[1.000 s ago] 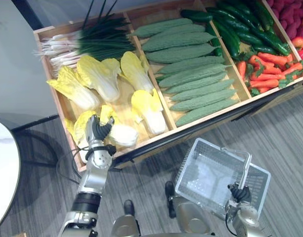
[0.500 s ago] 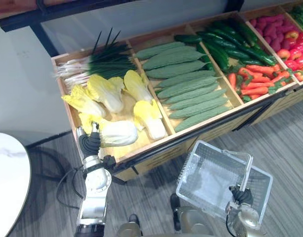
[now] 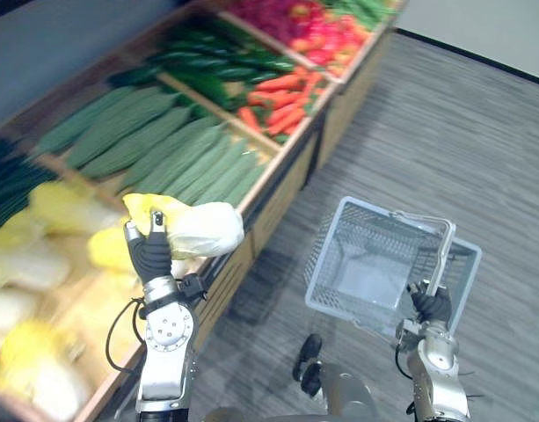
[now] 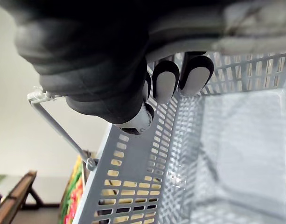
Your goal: Pick vegetable in the basket
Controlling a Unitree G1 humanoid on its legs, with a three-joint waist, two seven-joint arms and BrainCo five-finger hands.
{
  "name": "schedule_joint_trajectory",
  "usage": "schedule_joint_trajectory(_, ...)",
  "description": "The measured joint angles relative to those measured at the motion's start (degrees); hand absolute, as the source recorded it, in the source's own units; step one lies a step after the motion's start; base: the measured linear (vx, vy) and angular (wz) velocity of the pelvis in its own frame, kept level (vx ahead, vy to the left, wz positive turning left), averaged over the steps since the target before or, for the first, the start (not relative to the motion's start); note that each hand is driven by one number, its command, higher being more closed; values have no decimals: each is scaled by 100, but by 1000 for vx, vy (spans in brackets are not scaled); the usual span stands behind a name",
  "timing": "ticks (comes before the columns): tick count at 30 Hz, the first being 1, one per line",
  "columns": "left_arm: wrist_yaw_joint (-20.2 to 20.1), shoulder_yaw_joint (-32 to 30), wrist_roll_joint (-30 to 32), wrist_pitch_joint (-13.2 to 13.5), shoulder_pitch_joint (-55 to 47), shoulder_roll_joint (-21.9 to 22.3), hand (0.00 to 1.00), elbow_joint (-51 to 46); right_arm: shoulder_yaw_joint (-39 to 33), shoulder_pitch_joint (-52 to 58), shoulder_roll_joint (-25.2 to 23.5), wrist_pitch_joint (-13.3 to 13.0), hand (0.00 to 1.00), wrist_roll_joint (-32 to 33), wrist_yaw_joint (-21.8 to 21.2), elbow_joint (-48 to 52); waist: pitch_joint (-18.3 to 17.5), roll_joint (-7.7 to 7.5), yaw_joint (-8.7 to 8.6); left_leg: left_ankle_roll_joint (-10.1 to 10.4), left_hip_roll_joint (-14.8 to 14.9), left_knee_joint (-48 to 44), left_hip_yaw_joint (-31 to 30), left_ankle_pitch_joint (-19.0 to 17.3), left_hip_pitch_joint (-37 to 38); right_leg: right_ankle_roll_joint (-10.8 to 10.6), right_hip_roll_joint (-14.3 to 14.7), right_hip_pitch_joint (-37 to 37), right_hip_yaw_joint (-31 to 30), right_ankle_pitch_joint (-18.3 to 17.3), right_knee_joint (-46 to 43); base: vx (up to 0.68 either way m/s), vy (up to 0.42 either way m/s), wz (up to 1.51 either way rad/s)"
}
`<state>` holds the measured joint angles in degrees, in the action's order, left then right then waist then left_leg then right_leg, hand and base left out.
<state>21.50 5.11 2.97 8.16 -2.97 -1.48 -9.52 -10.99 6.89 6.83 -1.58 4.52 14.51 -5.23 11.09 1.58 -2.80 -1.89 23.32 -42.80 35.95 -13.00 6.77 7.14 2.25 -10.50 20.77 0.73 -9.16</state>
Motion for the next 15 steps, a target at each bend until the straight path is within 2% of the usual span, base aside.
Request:
schedule_joint_trajectory(1,-30,109,1,-3,41,2,100,101,63,-5,66,0,100,12,-11,4,2,8,-1,115,-71,-281,-392,-138,-226,24,18,106,-106,-17,61,320,25,-83)
schedule_joint_trajectory(2,-64,336,5,-13,82,3,100,252,127,-7,173,0,100,65,-75,24,4,4,3,241,-406,-511,-1226,-402,-749,25,22,364,-337,-21,210,259,65,-68)
schedule_joint_trajectory(3,-91,396,7,-13,63,4,100,280,173,-12,201,0,100,67,-83,51,4,5,21,215,-567,-450,-1511,-491,-908,23,21,464,-451,-19,253,262,75,-85)
schedule_joint_trajectory(6,-165,458,289,-44,-19,-94,100,375,538,-62,322,-1,100,183,-159,345,11,11,121,310,-1523,747,-2836,-646,-1425,-86,-31,770,-1215,13,338,237,131,-117)
schedule_joint_trajectory(7,-172,458,369,-44,-12,-128,100,376,576,-68,353,-2,100,198,-223,386,15,21,124,331,-1650,985,-3044,-633,-1484,-123,-30,806,-1351,18,351,138,157,-121)
schedule_joint_trajectory(8,-202,476,484,-44,8,-167,100,380,714,-63,416,-2,100,253,-307,451,8,64,127,506,-1761,1476,-3308,-469,-1513,-221,11,869,-1558,32,402,98,184,-113)
schedule_joint_trajectory(9,-255,554,609,-44,26,-171,100,402,804,-50,514,-4,100,396,-434,492,-68,190,95,577,-1720,1941,-3427,-127,-1491,-347,150,892,-1776,50,517,103,254,-120)
schedule_joint_trajectory(10,-277,589,699,-43,83,-185,100,494,864,-37,547,-2,100,451,-516,506,-101,238,89,423,-1688,2014,-3399,176,-1444,-413,208,943,-1932,64,611,58,187,-94)
schedule_joint_trajectory(11,-291,627,740,-50,128,-213,100,584,940,-10,534,-1,100,479,-569,523,-132,201,88,423,-1689,2115,-3281,179,-1373,-466,182,988,-2039,98,665,112,181,-74)
schedule_joint_trajectory(13,-403,844,932,-115,458,-337,100,832,1219,160,529,0,100,692,-829,815,-202,49,20,261,-1870,2696,-2928,405,-1194,-628,-27,886,-2344,212,803,150,192,-55)
schedule_joint_trajectory(15,-411,996,1023,-145,712,-334,100,930,1408,209,536,0,100,810,-1006,889,-206,38,6,162,-1998,2954,-2746,539,-1142,-725,-152,794,-2518,275,901,86,144,-34)
